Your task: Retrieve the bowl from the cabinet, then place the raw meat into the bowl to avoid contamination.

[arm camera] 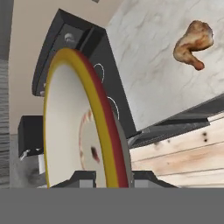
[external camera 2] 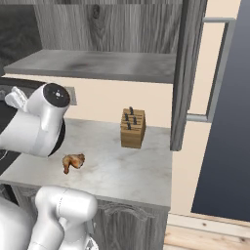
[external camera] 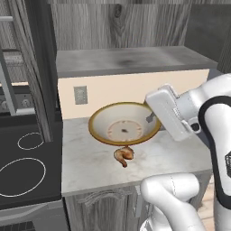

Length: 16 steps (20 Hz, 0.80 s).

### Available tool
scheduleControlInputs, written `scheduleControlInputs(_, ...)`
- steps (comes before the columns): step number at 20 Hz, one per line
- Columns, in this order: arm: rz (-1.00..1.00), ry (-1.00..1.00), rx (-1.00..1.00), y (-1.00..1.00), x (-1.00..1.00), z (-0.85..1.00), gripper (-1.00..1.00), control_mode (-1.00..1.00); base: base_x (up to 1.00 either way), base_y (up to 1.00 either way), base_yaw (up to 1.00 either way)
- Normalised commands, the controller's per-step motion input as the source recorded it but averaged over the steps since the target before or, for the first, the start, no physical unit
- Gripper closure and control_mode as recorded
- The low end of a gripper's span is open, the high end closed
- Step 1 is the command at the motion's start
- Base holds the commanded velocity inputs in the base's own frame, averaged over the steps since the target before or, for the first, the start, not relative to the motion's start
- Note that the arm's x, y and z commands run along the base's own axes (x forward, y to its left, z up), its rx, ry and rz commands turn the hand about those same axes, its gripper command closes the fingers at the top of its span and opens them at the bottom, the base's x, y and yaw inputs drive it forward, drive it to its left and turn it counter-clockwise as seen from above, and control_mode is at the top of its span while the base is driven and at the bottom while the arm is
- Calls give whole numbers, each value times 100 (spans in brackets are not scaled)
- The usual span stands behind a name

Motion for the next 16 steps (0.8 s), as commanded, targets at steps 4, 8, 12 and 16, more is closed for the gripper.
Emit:
scheduleControlInputs(4, 10, -4, 0, 0, 49, -20, 100, -100, 0, 0, 0)
scheduleControlInputs(8, 1, -5, 0, -14, 57, -17, 100, -100, 0, 0, 0)
scheduleControlInputs(12, -1, 0, 0, -28, 52, -28, 100, -100, 0, 0, 0)
scheduleControlInputs(16, -2, 0, -1, -27, 33, -36, 100, -100, 0, 0, 0)
